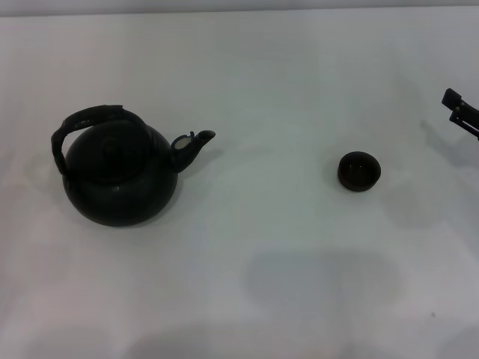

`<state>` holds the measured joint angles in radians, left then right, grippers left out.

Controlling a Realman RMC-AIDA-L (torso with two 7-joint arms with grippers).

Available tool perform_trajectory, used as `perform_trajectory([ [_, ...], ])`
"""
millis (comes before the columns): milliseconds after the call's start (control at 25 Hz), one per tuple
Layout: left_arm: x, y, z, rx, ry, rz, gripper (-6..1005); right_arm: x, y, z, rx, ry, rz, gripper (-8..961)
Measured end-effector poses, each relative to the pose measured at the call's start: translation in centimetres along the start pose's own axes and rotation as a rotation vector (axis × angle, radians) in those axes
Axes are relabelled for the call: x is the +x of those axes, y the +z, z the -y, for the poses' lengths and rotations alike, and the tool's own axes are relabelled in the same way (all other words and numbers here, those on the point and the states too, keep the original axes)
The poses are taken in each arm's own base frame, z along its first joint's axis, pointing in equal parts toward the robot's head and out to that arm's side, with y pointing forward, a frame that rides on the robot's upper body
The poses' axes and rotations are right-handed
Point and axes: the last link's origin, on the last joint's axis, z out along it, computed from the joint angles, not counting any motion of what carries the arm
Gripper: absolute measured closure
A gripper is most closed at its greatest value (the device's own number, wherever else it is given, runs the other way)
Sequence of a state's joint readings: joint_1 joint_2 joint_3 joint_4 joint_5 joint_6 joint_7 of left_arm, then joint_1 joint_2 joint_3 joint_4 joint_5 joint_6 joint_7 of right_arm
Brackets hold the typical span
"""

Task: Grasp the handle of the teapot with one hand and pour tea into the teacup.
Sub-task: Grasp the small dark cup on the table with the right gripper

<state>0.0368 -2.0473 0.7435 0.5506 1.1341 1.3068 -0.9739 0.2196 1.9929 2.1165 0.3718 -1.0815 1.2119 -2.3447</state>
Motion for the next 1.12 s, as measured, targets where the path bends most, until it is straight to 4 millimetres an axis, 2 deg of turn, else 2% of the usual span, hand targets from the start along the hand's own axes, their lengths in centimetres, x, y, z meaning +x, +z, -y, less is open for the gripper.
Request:
perform_trajectory([
  [520, -0.3, 0.0, 0.0, 0.008, -0.008, 0.004, 242, -0.3, -0.4, -1.2, -0.113, -0.027, 0.005, 111],
  [800, -0.6, 1.1, -0.2, 0.015, -0.002, 0.013, 242, -0.9, -0.3, -1.2, -0.19, -0.049, -0.022, 110],
  [920, -0.8, 1.3, -0.3, 0.019, -0.014, 0.018, 242, -1.8, -0.2, -1.1, -0.272, -0.08, -0.063, 110],
  [1120, -0.8, 1.7, -0.4, 0.015, -0.013, 0.013, 242, -4.8, 0.4, -0.8, -0.434, -0.118, -0.185, 109],
])
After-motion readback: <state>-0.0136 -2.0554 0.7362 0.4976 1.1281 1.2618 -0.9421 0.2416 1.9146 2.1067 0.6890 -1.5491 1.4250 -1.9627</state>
